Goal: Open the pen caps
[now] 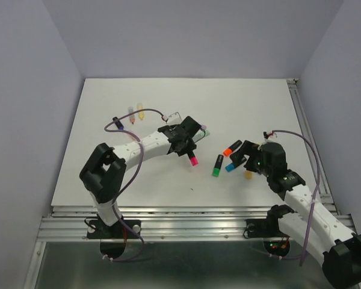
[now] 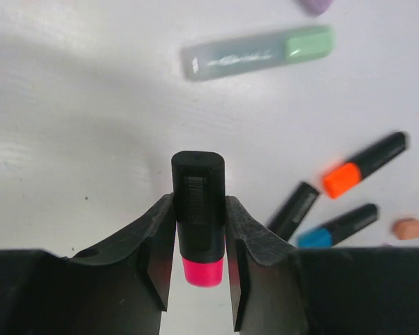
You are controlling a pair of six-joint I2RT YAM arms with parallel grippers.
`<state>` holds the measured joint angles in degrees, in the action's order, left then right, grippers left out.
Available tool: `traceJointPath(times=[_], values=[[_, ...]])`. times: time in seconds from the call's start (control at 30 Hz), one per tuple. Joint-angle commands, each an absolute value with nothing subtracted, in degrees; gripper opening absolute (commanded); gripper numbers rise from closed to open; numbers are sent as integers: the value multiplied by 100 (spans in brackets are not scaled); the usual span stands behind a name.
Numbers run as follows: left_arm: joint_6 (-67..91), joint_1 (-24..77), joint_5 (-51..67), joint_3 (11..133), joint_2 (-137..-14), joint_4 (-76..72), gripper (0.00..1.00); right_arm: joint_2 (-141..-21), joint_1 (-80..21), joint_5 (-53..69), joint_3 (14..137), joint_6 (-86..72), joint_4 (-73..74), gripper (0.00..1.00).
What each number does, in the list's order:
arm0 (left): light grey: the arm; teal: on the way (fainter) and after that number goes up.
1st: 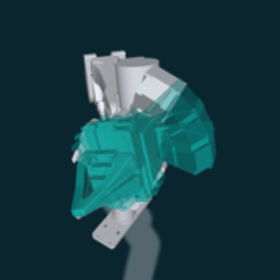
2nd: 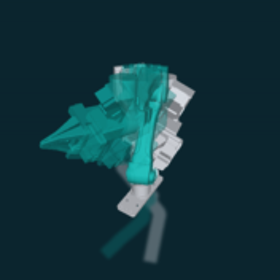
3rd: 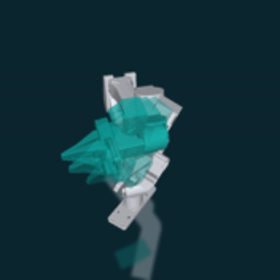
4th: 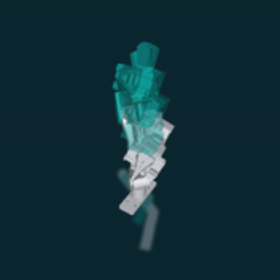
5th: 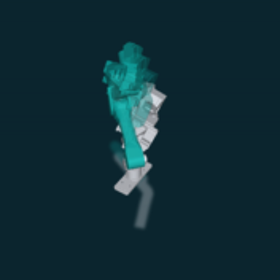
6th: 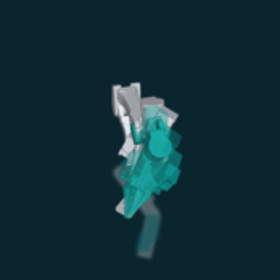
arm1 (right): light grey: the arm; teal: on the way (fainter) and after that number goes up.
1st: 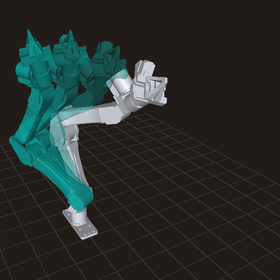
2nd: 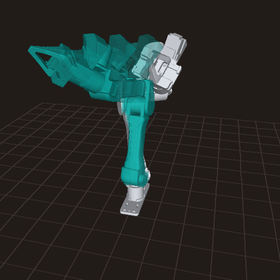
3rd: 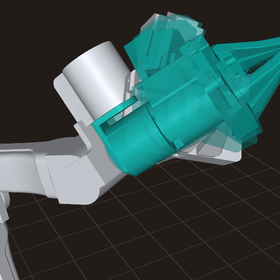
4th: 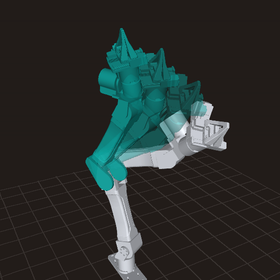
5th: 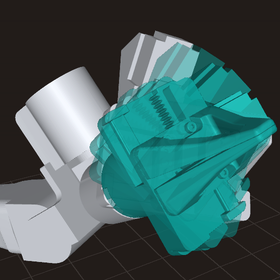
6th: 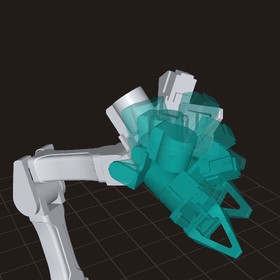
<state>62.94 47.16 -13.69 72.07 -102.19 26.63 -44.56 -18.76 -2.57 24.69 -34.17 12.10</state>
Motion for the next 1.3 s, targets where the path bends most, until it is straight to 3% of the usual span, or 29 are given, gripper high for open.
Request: traceJointPath(times=[0.0, 0.23, 0.47, 0.77, 0.97, 1.1, 1.27], values=[[5740, 4711, -2493, 7286, -9203, 1680, 0, -4517, -1846, 1550, 2566, -3102, 196, 100], [5054, 4676, -2874, 7233, -8614, 861, 0, -5185, -1995, 3110, 2952, -3279, -747, 100], [4746, 4676, -2014, 7181, -8368, 642, 0, -6044, -2979, 2742, 3735, -2909, -1229, 100], [4887, 4676, -1460, 6891, -8156, 501, 0, -7013, -3164, 2566, 4359, -2892, -1626, 100], [5018, 4676, -1372, 6820, -8095, 448, 0, -7400, -3252, 2821, 4596, -2857, -1898, 94], [5036, 4676, -1205, 6847, -8138, 422, 0, -7611, -3287, 2804, 4728, -2839, -1942, 88], [5168, 4667, -1222, 6838, -8165, 431, 0, -7699, -3322, 2786, 4825, -2856, -1934, 59]])
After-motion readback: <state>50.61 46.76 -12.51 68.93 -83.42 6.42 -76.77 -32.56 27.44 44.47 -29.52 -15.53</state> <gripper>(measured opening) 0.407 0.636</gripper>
